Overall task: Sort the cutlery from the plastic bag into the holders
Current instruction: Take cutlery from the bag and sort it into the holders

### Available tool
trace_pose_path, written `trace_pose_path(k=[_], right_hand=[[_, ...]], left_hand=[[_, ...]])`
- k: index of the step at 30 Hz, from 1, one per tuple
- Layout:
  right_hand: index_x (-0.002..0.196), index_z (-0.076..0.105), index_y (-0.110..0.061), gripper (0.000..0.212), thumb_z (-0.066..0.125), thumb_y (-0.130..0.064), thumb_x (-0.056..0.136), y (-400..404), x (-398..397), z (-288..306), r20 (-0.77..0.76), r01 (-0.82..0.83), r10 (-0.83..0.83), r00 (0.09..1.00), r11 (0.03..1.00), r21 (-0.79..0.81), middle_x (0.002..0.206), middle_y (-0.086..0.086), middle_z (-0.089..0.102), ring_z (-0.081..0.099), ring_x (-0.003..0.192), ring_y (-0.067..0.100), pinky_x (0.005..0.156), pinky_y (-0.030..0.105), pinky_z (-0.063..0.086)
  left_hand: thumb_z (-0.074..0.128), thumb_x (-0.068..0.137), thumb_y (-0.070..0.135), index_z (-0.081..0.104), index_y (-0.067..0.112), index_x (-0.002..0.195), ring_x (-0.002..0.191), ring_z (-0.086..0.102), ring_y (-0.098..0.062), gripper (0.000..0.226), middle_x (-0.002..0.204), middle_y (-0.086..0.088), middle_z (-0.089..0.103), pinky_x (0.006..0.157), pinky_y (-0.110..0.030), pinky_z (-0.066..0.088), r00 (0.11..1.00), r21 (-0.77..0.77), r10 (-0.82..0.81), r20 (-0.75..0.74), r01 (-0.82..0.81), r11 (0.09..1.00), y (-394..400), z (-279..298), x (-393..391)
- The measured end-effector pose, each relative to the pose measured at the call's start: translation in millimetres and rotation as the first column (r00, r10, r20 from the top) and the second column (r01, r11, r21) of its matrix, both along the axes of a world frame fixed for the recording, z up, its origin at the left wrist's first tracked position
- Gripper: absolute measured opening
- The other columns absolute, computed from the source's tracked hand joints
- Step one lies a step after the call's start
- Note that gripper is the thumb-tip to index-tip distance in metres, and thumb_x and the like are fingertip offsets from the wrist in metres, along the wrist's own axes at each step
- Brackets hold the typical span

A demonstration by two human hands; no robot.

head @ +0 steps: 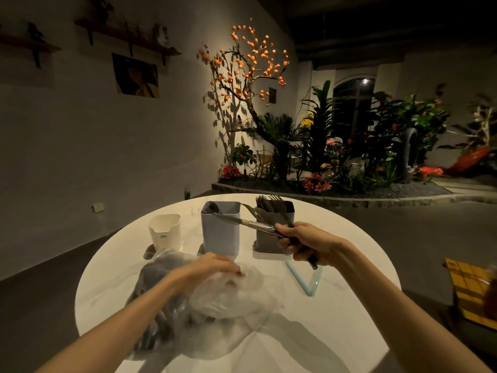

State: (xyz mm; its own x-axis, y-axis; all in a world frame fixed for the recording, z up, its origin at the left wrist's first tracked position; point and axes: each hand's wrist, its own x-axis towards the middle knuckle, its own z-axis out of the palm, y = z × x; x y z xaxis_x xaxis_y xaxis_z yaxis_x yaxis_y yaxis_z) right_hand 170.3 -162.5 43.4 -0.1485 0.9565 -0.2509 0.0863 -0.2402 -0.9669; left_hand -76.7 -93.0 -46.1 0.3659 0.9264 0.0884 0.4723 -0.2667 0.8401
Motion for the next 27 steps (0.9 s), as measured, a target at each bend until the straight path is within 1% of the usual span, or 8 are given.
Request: trace_pose_path(k=[2,4,8,13,17,20,24,27], right_hand=[[0.095,0.048,-0.011,0.023,0.044,-0.03,0.107,6,-6,-12,-0.052,0.008,-0.006,0.999,0.999,0.038,0.068,0.0,0.044,0.028,0.053,0.007,0.039,0.015,0.023],[0.094,0.048,-0.011,0.023,0.043,-0.03,0.107,11,-14,-26,-0.075,0.022,-0.016,0.997,0.997,0.073,0.067,-0.001,0.045,0.029,0.053,0.008,0.039,0.015,0.024],[0.097,0.047,-0.011,0.026,0.043,-0.035,0.106,33,-35,-64,-0.102,0.041,-0.026,0.994,0.988,0.151,0.068,-0.004,0.044,0.029,0.053,0.009,0.043,0.02,0.022],[0.092,0.044,-0.015,0.038,0.051,-0.052,0.099,60,-67,-93,-0.244,0.044,-0.014,0.97,0.992,0.119,0.068,-0.002,0.044,0.027,0.053,0.009,0.041,0.019,0.022],[0.087,0.052,-0.012,0.058,0.055,-0.069,0.084,81,-70,-100,-0.325,0.099,-0.077,0.943,0.994,0.052,0.067,0.002,0.05,0.034,0.049,0.009,0.04,0.019,0.025],[0.092,0.058,-0.006,0.071,0.05,-0.076,0.078,94,-63,-108,-0.32,0.143,-0.122,0.94,0.989,0.043,0.066,0.006,0.055,0.043,0.048,0.012,0.041,0.02,0.034],[0.098,0.06,-0.005,0.065,0.045,-0.068,0.091,105,-61,-120,-0.335,0.218,-0.18,0.925,0.973,0.079,0.069,0.008,0.057,0.048,0.048,0.013,0.04,0.021,0.039],[0.1,0.058,-0.011,0.055,0.045,-0.064,0.094,108,-61,-122,-0.271,0.215,-0.17,0.948,0.966,0.146,0.073,0.003,0.054,0.041,0.052,0.01,0.045,0.022,0.03]], left_hand=[[0.062,0.098,0.008,0.064,0.003,0.131,0.13,0.057,-0.013,0.033,0.134,0.014,0.065,0.107,-0.028,0.047,0.971,-0.095,-0.212,-0.11,0.202,0.975,2,0,10],[0.07,0.093,0.011,0.069,0.007,0.126,0.121,0.064,-0.019,0.033,0.123,0.005,0.072,0.102,-0.033,0.053,0.857,-0.306,-0.511,-0.065,0.47,0.828,6,3,4],[0.07,0.085,0.046,0.065,0.01,0.129,0.12,0.064,-0.023,0.057,0.126,-0.008,0.07,0.106,-0.045,0.049,0.854,-0.261,-0.193,0.484,0.351,0.899,19,20,15],[0.057,0.098,0.046,0.068,0.003,0.123,0.112,0.069,-0.03,0.051,0.119,-0.016,0.072,0.094,-0.04,0.053,0.765,-0.327,0.016,0.644,0.257,0.91,43,23,48],[0.05,0.102,0.041,0.069,0.003,0.109,0.107,0.071,-0.032,0.043,0.109,-0.02,0.074,0.102,-0.046,0.052,0.725,-0.35,0.089,0.683,0.218,0.911,65,14,60],[0.046,0.105,0.036,0.069,0.007,0.122,0.119,0.065,-0.034,0.041,0.122,-0.019,0.07,0.111,-0.052,0.044,0.731,-0.317,0.023,0.682,0.268,0.91,84,3,61],[0.042,0.106,0.027,0.068,0.013,0.128,0.122,0.063,-0.027,0.036,0.126,-0.01,0.07,0.091,-0.033,0.055,0.756,-0.302,-0.064,0.652,0.336,0.892,95,-4,64],[0.043,0.106,0.025,0.064,0.009,0.13,0.123,0.063,-0.025,0.036,0.127,-0.009,0.07,0.102,-0.036,0.048,0.767,-0.272,-0.14,0.626,0.383,0.883,105,-4,65]])
